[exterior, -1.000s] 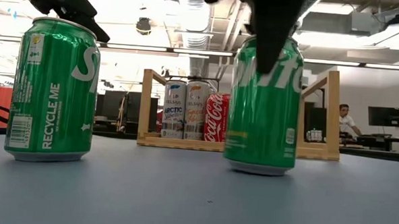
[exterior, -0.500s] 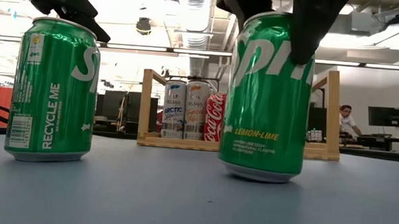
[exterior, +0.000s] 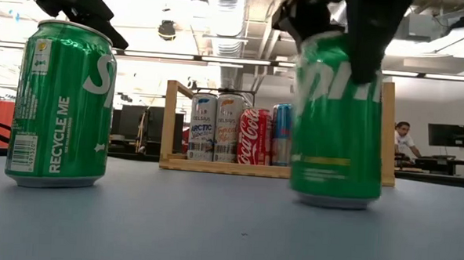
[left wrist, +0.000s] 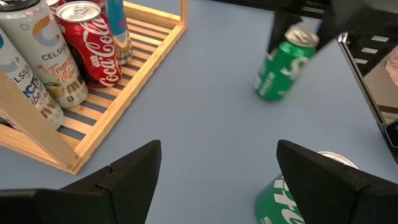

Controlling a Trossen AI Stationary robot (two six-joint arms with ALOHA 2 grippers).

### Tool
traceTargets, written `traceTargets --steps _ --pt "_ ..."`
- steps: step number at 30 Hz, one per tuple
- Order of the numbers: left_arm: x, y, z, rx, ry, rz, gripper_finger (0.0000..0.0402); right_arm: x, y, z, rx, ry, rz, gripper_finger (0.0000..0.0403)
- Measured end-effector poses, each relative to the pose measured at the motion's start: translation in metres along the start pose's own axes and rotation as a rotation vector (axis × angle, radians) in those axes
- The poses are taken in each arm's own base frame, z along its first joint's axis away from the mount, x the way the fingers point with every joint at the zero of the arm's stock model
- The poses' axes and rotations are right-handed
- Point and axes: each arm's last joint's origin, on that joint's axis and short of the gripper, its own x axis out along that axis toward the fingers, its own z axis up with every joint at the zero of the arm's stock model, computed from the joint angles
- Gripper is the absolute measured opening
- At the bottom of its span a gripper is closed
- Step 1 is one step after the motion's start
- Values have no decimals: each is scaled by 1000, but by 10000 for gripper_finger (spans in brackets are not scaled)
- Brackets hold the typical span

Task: Place canned beverage on shelf
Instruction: Put the green soda can on the shelf aligned with the other green soda can

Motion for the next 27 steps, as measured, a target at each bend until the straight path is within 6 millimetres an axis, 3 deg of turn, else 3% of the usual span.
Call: traceTargets --steps 6,11,17,22,27 --pt "0 0 0 22 -8 13 306 -16 -25 -13 -119 66 -96 281" --pt "0 1 3 29 -49 59 306 -50 -49 -32 -179 57 -120 281" --pt "0 -1 9 61 -103 49 306 -96 -88 -86 -109 -50 -196 281" --pt "-1 -2 11 97 -125 36 306 -93 -109 -127 -153 -14 -275 281" --pt "-1 -2 14 88 -146 31 306 -88 -130 -137 -256 -120 -314 281"
